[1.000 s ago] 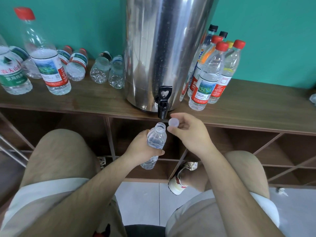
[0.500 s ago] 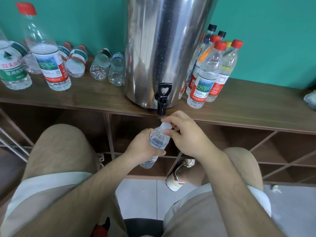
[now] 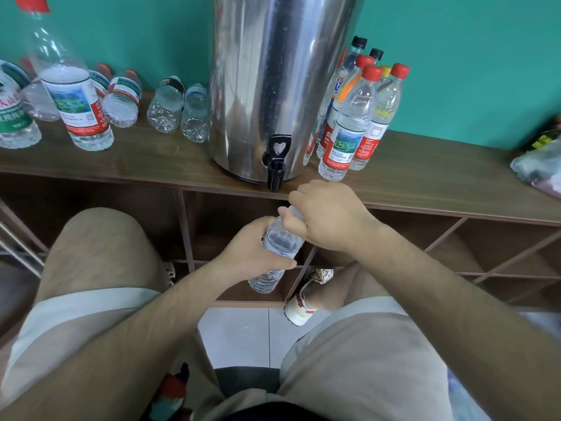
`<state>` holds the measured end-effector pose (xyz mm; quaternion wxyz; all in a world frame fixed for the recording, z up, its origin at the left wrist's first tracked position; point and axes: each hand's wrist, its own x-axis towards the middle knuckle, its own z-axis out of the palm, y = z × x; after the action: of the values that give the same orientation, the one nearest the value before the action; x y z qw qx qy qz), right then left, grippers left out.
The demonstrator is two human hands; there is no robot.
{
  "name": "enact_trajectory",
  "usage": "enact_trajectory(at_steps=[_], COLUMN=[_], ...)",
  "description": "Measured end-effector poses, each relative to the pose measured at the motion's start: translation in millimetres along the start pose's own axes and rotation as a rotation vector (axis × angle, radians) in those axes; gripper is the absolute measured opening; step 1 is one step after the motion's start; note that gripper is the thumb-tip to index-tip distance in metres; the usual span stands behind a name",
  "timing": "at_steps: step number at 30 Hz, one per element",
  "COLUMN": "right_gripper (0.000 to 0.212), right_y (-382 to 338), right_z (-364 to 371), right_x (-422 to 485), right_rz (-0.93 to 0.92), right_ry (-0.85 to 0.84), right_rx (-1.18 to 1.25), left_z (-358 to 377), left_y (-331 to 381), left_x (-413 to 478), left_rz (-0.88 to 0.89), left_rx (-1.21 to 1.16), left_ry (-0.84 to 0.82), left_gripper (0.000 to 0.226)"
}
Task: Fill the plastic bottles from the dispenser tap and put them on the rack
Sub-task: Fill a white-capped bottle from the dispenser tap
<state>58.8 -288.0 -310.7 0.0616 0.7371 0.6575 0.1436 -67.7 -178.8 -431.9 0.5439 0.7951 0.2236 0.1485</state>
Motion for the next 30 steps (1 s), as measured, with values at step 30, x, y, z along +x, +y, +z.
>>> enact_trajectory(at_steps=[30], right_gripper=[0.076], right_y=[-8], right_z=[-1], right_x=[-4], right_rz=[0.535], right_ry=[0.171], right_rx=[0.430], left_z=[8], left_y=[25], left_x=[1], left_rz=[0.153], left_rx=[0.181], left_ry=[0.285], left_gripper=[0.059])
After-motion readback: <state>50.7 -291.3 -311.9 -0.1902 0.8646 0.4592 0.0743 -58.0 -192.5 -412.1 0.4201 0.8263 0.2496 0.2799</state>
